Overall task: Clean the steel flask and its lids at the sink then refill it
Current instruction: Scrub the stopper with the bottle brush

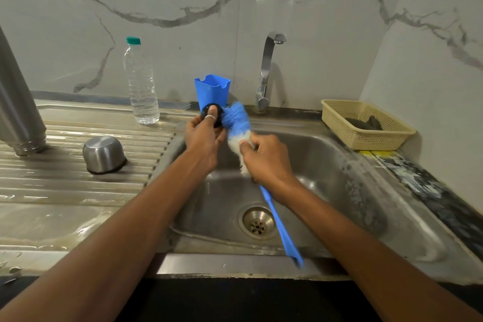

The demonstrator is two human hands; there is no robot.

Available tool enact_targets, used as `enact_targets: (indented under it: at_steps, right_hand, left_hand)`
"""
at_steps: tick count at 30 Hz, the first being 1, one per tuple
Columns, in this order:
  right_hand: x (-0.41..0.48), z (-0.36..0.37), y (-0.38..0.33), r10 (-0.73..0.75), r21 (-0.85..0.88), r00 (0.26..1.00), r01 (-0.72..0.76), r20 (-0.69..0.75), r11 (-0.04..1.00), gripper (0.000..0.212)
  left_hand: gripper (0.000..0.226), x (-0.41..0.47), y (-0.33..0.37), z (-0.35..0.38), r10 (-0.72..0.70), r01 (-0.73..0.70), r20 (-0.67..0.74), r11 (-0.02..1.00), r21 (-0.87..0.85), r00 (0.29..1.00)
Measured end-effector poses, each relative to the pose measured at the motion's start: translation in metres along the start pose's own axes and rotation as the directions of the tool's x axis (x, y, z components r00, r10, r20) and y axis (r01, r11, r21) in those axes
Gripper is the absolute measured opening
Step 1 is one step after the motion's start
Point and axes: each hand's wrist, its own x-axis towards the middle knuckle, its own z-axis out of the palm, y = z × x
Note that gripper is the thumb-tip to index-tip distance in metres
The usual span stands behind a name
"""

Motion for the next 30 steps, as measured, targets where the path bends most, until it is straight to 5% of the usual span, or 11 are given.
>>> enact_targets:
  at_steps: [9, 14, 20, 23, 30]
  right_hand:
    - [0.009, -0.008, -0.003, 0.040, 0.024, 0.998, -0.039, -0.047, 0.999, 0.023]
    - [0.004, -0.010, -0.008, -0.069, -0.114, 0.997, 0.071, 0.014, 0.991, 0.033]
    - [0.010, -0.018, 0.001, -0.243, -0.297, 0.970, 0.231, -0.005, 0.927, 0.020]
    - [0.005, -0.020, 0.000, -0.383, -0.311, 0.924, 0.367, 0.012, 0.877, 0.026]
    - [0.001, -0.022, -0.006, -0.407, -0.268, 0.913, 0.391, -0.004, 0.880, 0.025]
  left_hand:
    - [0.036, -0.005, -0.018, 0.006, -0.050, 0.042, 0.062, 0.991, 0.127, 0.997]
    - [0.038, 0.007, 0.006, -0.008, -0.139, 0.133, 0.064, 0.987, 0.091, 0.988]
    - [0.045, -0.001, 0.005, 0.001, -0.140, 0.115, 0.134, 0.977, 0.177, 0.981]
    - [0.048, 0.002, 0.008, -0.003, -0.147, 0.125, 0.141, 0.981, 0.151, 0.979]
    - [0.030, 0.001, 0.011, -0.004, -0.161, 0.155, 0.205, 0.987, 0.047, 0.965]
